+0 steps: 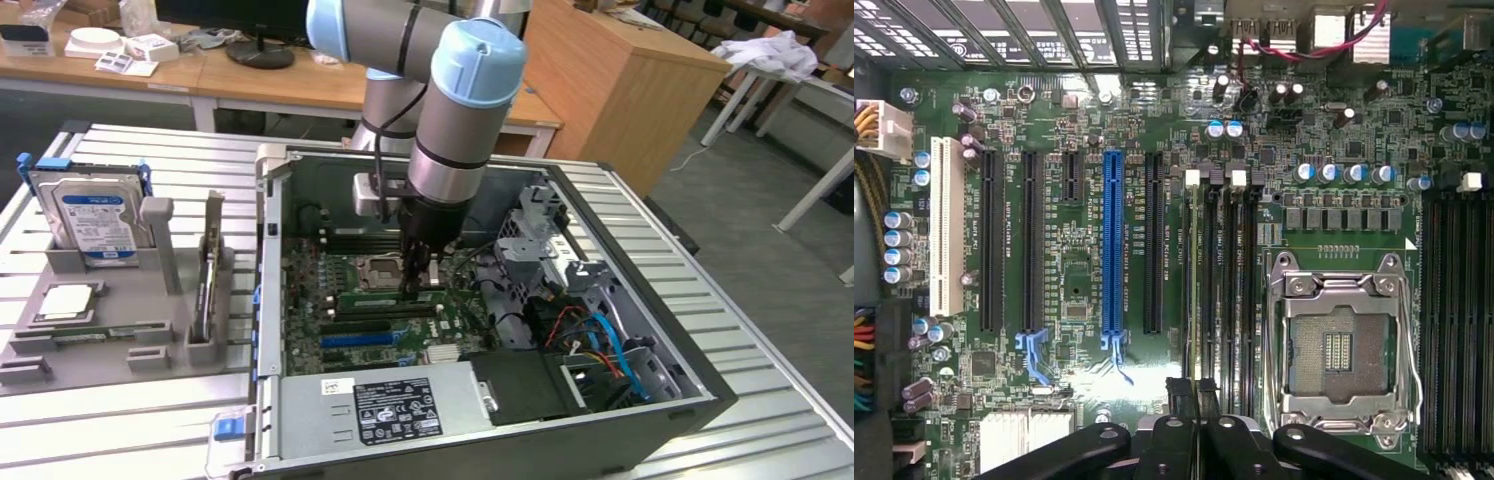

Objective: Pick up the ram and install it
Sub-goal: 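Insert the ram into the slot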

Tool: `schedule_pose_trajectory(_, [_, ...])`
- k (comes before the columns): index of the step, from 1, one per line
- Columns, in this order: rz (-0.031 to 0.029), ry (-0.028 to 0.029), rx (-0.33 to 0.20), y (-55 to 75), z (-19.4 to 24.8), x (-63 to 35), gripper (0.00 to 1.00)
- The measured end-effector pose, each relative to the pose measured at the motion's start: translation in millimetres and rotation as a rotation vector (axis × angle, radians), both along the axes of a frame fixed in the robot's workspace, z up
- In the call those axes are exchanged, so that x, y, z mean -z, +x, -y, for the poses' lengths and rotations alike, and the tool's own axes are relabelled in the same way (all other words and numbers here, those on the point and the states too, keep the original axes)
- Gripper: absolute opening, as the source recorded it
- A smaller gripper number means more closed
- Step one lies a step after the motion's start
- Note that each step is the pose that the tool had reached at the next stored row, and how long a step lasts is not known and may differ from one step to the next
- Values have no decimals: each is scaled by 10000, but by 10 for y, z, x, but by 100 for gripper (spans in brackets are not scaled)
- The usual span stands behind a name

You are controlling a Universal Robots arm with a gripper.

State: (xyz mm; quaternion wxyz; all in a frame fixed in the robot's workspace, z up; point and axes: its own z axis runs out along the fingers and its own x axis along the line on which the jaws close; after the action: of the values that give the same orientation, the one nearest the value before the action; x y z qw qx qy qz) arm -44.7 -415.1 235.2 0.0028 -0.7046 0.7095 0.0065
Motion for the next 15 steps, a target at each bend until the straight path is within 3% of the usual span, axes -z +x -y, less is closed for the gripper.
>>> schedule_pose_trajectory(15, [-1,0,7,-1,-4,17,12])
